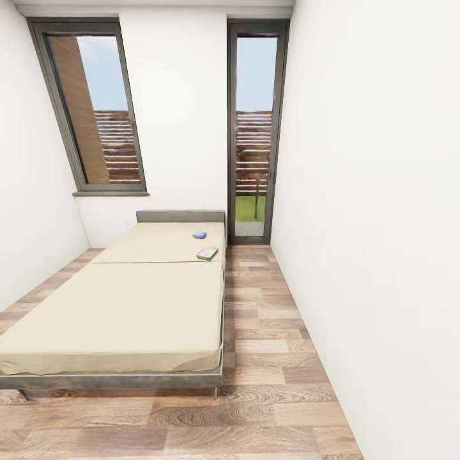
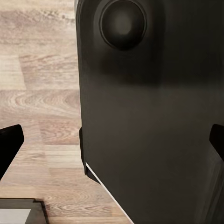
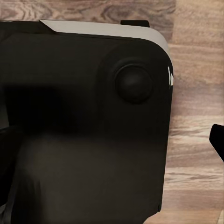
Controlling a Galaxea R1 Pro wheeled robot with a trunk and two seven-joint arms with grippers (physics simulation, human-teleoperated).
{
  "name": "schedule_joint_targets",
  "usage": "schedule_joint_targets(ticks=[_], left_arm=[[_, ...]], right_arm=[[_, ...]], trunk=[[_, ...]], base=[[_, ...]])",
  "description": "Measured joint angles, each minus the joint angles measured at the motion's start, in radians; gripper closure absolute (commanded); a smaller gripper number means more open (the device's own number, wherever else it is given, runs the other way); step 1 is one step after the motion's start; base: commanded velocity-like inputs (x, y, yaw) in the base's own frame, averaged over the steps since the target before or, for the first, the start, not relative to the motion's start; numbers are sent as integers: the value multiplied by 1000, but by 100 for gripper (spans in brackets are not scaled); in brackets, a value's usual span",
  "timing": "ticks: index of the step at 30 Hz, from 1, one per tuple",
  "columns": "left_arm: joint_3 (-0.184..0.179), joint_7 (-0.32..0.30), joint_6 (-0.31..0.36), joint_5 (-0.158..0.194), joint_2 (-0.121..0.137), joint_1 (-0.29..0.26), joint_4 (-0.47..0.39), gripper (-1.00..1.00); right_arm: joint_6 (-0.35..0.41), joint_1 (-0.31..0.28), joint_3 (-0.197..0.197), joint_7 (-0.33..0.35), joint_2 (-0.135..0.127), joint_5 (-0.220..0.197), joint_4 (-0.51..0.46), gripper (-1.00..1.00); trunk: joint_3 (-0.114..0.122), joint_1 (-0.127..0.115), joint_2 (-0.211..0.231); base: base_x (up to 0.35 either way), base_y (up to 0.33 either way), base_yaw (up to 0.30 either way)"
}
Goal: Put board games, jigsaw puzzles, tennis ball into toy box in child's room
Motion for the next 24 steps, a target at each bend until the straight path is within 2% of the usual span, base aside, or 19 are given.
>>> schedule_joint_targets(ticks=[24], left_arm=[[1,4,1,2,3,-11,-2,-100]], right_arm=[[3,-12,0,-5,1,0,-2,-100]], trunk=[[0,0,0]], base=[[0,0,0]])
